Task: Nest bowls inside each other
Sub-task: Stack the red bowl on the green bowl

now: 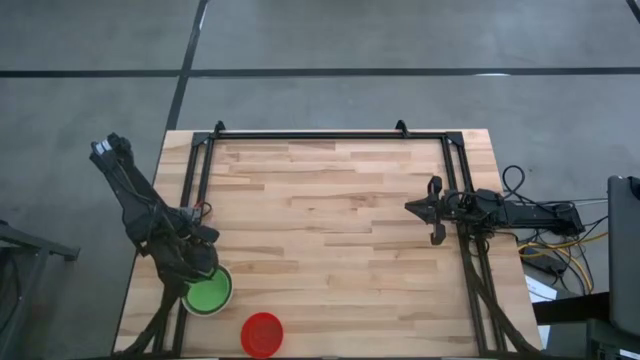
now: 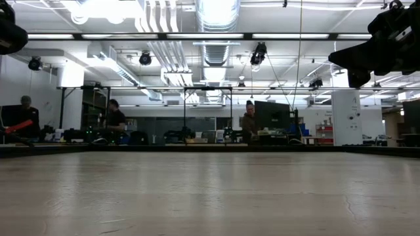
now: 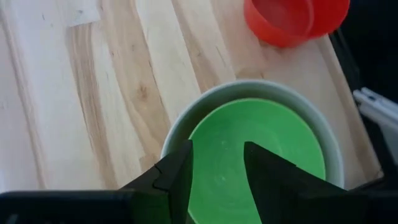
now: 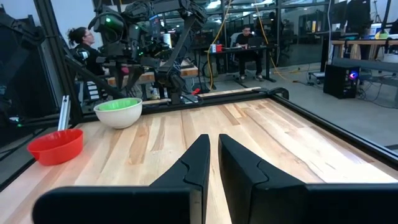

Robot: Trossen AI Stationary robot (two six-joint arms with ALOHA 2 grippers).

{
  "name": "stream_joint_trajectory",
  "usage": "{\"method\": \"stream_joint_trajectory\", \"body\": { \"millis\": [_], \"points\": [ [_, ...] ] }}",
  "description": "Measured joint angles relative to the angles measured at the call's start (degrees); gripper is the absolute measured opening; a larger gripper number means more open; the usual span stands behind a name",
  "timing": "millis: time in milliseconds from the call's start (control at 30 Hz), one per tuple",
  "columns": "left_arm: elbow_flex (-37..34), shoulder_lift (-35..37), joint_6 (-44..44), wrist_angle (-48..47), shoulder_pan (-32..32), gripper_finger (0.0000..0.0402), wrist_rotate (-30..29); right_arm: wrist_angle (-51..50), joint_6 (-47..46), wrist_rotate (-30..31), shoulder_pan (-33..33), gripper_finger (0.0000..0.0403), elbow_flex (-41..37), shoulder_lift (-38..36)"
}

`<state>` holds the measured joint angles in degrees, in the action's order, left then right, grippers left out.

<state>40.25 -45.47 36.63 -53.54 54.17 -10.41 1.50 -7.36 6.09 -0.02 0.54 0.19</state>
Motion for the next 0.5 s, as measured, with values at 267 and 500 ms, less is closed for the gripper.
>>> {"method": "stream_joint_trajectory", "body": {
  "millis": [267,500],
  "points": [
    [0.00,-0.25,2.57,4.63,-0.70,0.0147,-0.13,0.00,-0.06,0.00,-0.01,0.0034,0.00,0.00],
    [0.00,-2.44,5.54,9.31,-1.87,0.0147,-0.09,0.00,0.03,0.02,0.01,0.0034,0.00,0.00]
  ]
}}
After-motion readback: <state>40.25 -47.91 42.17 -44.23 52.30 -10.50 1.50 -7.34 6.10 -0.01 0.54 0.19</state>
